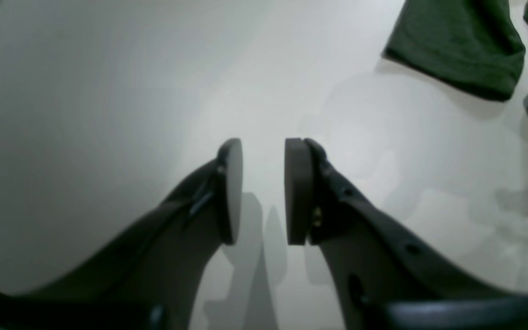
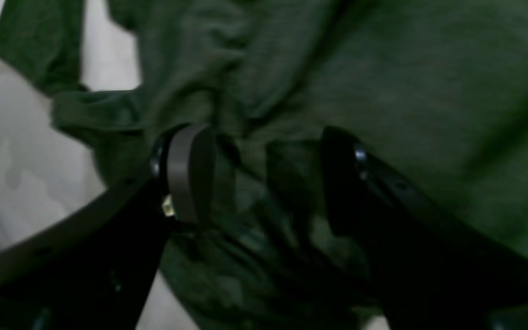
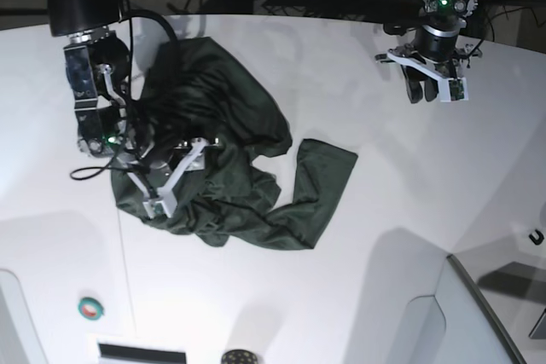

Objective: Layout the t-shirt on the table in an organized manner, then fold the t-shirt properly
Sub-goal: 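Drag the grasped shirt fabric outward with the right gripper and release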

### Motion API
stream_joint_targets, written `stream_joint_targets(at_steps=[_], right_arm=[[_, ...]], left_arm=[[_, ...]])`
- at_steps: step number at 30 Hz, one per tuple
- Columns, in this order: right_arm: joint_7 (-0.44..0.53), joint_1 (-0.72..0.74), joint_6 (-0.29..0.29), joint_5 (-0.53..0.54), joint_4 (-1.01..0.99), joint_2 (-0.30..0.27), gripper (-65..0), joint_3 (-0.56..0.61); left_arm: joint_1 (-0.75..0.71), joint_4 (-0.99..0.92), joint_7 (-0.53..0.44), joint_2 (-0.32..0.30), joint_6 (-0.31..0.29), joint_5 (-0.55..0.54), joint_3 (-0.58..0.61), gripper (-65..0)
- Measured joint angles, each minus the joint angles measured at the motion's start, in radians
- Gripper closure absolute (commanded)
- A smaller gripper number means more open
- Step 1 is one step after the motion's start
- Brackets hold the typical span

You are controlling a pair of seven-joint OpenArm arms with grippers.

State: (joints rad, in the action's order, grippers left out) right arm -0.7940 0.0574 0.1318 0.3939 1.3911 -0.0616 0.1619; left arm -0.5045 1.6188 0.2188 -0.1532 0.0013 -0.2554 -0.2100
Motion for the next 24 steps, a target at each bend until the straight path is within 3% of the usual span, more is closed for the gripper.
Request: stream_joint_targets(at_steps=[3, 10, 16, 20, 22, 24], right_arm=[[0.001, 0.015, 0.0, 0.006, -0.008, 0.029, -34.5, 0.01], [0.004, 0.053, 0.0, 0.003, -0.055, 0.021, -33.8, 0.009], [0.031, 0.072, 0.0, 0.004, -0.124, 0.023, -10.1, 0.007], [0.031, 0.074, 0.0, 0.003, -0.15, 0.023, -6.2, 0.008], [0.029, 0.074, 0.0, 0.004, -0.134, 0.023, 0.0, 0.008], [0.019, 0.071, 0.0, 0.006, -0.087, 0.021, -1.1, 0.006]], left_arm=[[0.001, 0.0, -0.001, 0.0, 0.002, 0.0, 0.0, -15.8], [0.0, 0.0, 0.0, 0.0, -0.002, 0.0, 0.0, -15.8], [0.0, 0.0, -0.001, 0.0, 0.0, 0.0, 0.0, -15.8], [0.0, 0.0, -0.001, 0.0, 0.002, 0.0, 0.0, -15.8], [0.0, 0.0, -0.001, 0.0, 0.002, 0.0, 0.0, -15.8], [0.0, 0.0, -0.001, 0.0, 0.001, 0.0, 0.0, -15.8]])
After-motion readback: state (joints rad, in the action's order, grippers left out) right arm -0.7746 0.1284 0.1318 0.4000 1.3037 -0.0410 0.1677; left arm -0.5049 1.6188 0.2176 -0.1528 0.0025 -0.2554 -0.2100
